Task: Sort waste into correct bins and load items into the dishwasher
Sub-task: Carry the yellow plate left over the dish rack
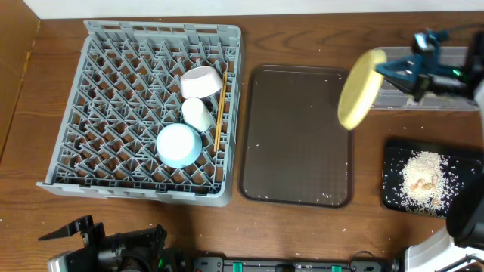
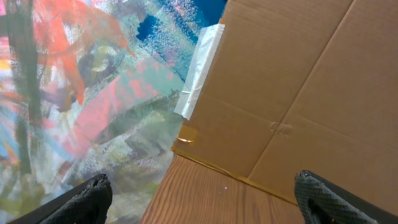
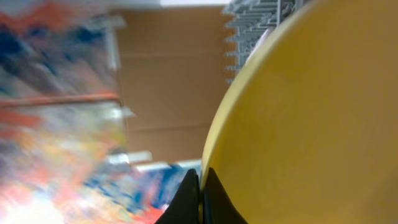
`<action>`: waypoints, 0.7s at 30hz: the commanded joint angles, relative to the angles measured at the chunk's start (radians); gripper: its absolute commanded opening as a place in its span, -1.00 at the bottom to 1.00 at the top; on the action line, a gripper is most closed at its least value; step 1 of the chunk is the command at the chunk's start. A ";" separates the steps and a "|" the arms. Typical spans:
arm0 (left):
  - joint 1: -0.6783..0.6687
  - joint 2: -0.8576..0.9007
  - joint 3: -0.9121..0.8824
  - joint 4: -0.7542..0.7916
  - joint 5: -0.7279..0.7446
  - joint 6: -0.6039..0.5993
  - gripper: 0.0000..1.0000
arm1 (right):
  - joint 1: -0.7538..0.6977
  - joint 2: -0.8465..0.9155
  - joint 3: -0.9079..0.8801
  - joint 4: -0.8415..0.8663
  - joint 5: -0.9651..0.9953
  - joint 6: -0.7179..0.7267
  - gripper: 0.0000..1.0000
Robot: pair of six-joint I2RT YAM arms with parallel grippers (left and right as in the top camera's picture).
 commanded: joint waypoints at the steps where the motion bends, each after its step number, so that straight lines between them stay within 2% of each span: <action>1: 0.002 -0.005 0.017 0.005 -0.051 0.005 0.89 | 0.128 -0.024 0.066 0.152 0.160 0.317 -0.97; 7: 0.002 -0.005 0.017 0.004 -0.051 0.005 0.89 | 0.375 -0.022 0.084 0.671 0.356 0.643 -0.98; 10: 0.002 -0.005 0.017 0.004 -0.051 0.005 0.89 | 0.464 -0.018 0.084 0.848 0.452 0.705 -0.98; 12: 0.002 -0.005 0.017 0.004 -0.051 0.005 0.89 | 0.525 -0.014 0.084 0.918 0.538 0.705 -0.98; 16: 0.002 -0.005 0.017 0.005 -0.051 0.005 0.89 | 0.641 0.015 0.084 0.945 0.747 0.724 -0.98; 21: 0.002 -0.005 0.017 0.005 -0.051 0.005 0.89 | 0.719 0.105 0.084 1.117 0.759 0.747 -0.97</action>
